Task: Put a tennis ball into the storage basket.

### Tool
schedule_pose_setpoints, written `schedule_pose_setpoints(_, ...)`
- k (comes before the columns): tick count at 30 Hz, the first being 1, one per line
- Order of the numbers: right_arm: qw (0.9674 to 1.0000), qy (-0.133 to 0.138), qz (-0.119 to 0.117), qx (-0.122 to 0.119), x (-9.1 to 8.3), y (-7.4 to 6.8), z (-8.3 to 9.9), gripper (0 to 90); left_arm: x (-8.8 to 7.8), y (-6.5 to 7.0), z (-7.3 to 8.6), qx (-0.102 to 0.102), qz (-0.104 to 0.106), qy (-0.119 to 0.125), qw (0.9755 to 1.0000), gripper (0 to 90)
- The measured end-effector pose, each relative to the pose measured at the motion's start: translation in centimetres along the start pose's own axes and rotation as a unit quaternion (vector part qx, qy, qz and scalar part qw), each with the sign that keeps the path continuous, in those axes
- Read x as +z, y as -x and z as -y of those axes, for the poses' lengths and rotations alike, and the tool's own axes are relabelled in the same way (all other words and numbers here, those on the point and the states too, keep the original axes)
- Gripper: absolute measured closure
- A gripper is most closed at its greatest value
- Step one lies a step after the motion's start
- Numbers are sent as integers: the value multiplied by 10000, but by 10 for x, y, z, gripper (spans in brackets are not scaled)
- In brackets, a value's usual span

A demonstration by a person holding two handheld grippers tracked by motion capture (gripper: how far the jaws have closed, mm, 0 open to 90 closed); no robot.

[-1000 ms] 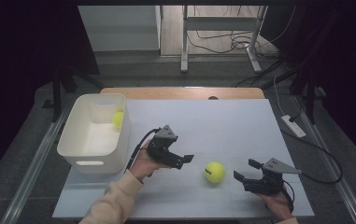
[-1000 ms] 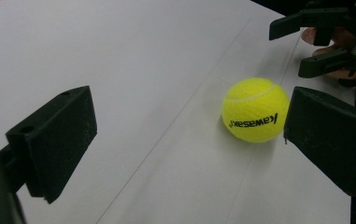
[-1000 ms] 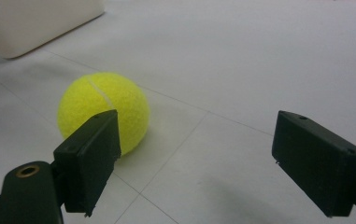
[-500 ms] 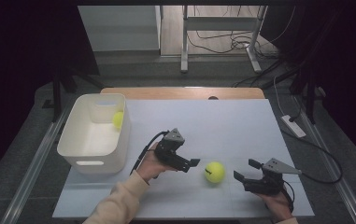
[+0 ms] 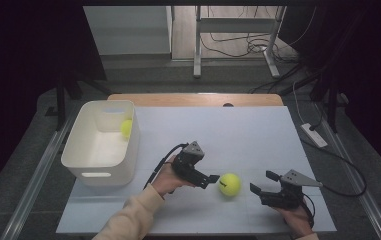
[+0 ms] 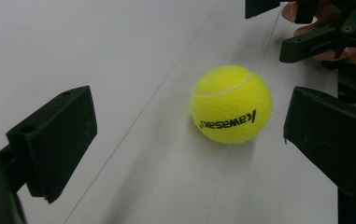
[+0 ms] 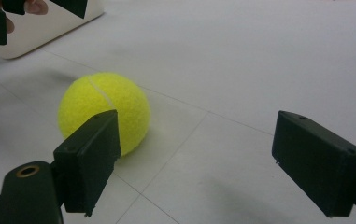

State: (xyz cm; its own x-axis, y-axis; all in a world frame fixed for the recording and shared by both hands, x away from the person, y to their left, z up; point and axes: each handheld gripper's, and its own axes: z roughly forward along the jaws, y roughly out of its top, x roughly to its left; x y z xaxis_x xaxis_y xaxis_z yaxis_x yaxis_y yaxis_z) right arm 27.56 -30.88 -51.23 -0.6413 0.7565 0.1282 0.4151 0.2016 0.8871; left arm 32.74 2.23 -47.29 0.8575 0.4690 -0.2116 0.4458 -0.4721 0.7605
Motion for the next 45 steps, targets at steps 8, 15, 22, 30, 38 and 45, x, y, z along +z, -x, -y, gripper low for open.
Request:
schedule_pose_setpoints(8,10000,14,-11,9,0,0,0,154,6,5,-1,59,132,-41,9999,34)
schedule_pose_setpoints(15,10000,20,-8,23,0,0,-1,154,12,8,-3,160,218,-121,9996,34)
schedule_pose_setpoints(22,10000,10,-5,21,0,0,0,154,21,12,-3,178,313,-196,9992,33)
schedule_pose_setpoints(30,10000,18,-1,30,0,1,0,154,32,15,-4,144,407,-275,9987,30)
schedule_pose_setpoints(38,10000,19,-8,68,0,1,-1,154,44,17,-4,176,455,-404,9980,34)
schedule_pose_setpoints(45,10000,20,-3,74,0,1,-1,154,55,21,-4,261,467,-566,9970,33)
